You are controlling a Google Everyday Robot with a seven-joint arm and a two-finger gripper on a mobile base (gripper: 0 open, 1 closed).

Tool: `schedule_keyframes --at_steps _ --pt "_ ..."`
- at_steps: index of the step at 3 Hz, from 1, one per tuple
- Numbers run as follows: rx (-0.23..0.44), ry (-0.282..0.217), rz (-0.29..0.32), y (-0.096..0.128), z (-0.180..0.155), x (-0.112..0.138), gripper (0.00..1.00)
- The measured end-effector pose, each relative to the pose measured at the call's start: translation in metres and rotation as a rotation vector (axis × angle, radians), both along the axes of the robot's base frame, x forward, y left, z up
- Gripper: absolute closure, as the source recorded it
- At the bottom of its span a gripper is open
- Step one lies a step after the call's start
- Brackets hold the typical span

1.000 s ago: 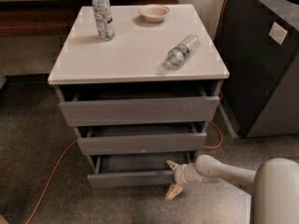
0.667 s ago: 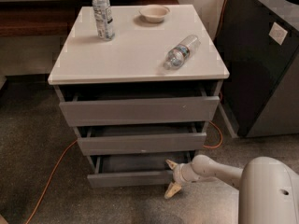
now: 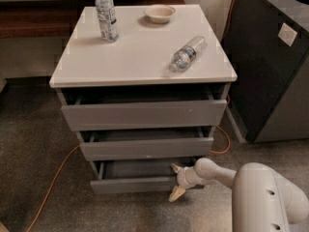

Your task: Place water bottle into bottom drawer

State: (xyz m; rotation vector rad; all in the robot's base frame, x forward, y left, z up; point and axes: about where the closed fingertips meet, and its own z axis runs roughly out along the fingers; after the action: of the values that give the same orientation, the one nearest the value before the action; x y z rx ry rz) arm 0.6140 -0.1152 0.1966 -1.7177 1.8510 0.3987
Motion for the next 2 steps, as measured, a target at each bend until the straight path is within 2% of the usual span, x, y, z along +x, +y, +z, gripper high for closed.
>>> schedule_keyframes --at_steps 1,2 --pt "0.01 0.022 -0.016 -0.0003 -0.011 0.015 0.13" --pt "0.018 0.061 -0.02 -0.0004 -0.0182 0.0214 0.36"
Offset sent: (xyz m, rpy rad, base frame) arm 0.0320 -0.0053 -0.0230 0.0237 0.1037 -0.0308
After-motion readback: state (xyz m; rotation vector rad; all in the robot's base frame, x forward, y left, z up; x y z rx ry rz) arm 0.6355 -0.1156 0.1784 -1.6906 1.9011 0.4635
